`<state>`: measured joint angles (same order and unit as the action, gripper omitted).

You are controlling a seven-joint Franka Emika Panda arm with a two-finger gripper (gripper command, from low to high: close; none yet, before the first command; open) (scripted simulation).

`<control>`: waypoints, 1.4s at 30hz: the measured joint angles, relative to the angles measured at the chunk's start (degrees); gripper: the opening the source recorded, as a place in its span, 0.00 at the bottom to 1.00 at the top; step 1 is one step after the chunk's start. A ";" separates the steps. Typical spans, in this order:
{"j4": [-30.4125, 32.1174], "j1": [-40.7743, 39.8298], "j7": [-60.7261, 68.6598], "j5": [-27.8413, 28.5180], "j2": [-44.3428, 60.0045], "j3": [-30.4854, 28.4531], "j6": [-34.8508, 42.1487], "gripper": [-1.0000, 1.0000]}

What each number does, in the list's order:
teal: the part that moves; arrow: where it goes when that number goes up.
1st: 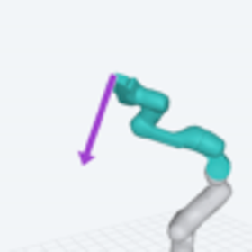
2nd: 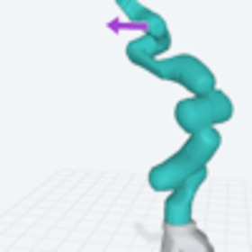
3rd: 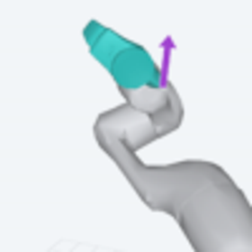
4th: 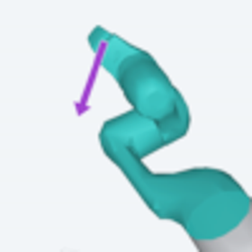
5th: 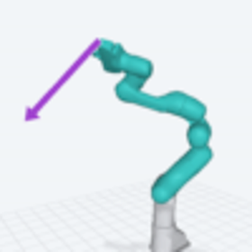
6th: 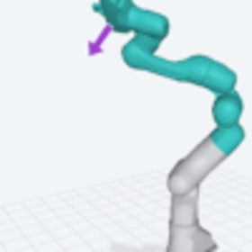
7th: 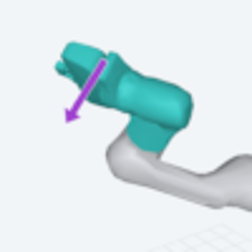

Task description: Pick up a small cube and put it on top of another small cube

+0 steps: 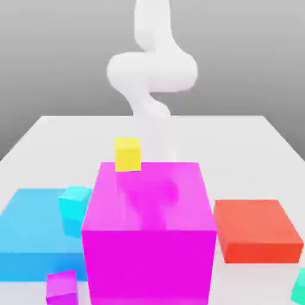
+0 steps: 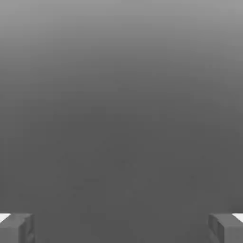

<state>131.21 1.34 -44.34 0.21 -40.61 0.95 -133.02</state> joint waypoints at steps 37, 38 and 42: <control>-9.02 19.64 11.32 13.01 73.34 9.75 -20.93 0.00; -9.02 19.64 11.32 13.00 73.34 9.75 -20.92 0.00; -9.12 19.80 11.28 13.09 73.82 9.60 -21.24 0.00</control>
<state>122.09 21.14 -33.07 13.31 33.21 10.55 -154.26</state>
